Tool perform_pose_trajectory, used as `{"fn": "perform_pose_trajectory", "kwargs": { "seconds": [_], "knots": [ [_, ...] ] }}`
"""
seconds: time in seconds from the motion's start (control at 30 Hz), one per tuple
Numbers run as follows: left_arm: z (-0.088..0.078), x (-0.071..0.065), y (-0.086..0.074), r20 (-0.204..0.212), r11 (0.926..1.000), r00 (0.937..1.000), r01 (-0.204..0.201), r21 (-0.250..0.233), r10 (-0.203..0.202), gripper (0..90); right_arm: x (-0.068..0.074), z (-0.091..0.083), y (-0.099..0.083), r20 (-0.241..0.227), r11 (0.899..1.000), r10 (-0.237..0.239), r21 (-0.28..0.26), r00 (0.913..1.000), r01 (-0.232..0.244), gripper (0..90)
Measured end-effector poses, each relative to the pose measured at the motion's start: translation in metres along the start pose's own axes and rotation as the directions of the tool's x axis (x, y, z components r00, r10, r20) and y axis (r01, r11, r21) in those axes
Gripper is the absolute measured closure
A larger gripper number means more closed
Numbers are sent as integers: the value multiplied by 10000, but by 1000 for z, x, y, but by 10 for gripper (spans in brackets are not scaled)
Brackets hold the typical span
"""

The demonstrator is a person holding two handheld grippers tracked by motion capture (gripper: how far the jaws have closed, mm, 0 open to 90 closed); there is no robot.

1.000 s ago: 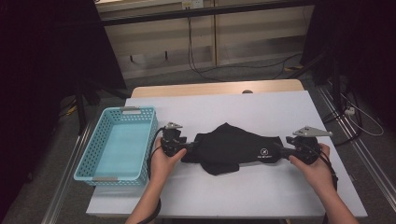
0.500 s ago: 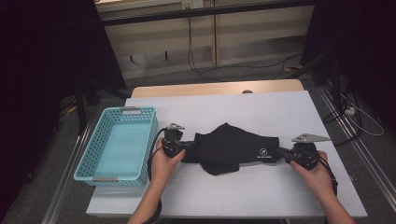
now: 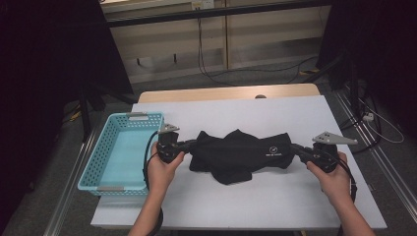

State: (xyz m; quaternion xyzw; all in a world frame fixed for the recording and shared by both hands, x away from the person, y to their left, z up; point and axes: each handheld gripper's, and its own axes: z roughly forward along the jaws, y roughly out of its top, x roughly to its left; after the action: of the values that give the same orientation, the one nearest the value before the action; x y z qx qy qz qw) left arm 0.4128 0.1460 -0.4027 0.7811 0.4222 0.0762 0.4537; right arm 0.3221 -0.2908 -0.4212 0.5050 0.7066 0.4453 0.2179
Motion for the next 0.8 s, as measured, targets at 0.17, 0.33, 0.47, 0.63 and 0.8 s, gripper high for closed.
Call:
{"fn": "perform_pose_trajectory", "kwargs": {
  "seconds": [0.17, 0.33, 0.47, 0.63, 0.8],
  "knots": [
    [-7, 1, 1, 61, 10000, 10000, 65, -42, -64, 859, 4, 2, 3, -38, 9999, -112, -70, 9999, 112, 860],
    [-8, 0, 3, 36, 10000, 10000, 38, -18, -38, 860, 5, 4, 6, -13, 9997, -222, -96, 9998, 222, 860],
    [-8, 2, 3, 66, 10000, 9999, 80, 21, -81, 860, 5, 5, 7, 4, 9996, -257, -108, 9997, 257, 860],
    [-12, 0, 9, 139, 9998, 9999, 77, -181, -75, 860, 5, 5, 10, 19, 9993, -360, -101, 9993, 360, 861],
    [-18, 0, 19, 123, 9987, 9999, 27, -509, -20, 860, 3, 1, 20, 37, 9990, -356, -278, 9994, 357, 862]
  ]
}}
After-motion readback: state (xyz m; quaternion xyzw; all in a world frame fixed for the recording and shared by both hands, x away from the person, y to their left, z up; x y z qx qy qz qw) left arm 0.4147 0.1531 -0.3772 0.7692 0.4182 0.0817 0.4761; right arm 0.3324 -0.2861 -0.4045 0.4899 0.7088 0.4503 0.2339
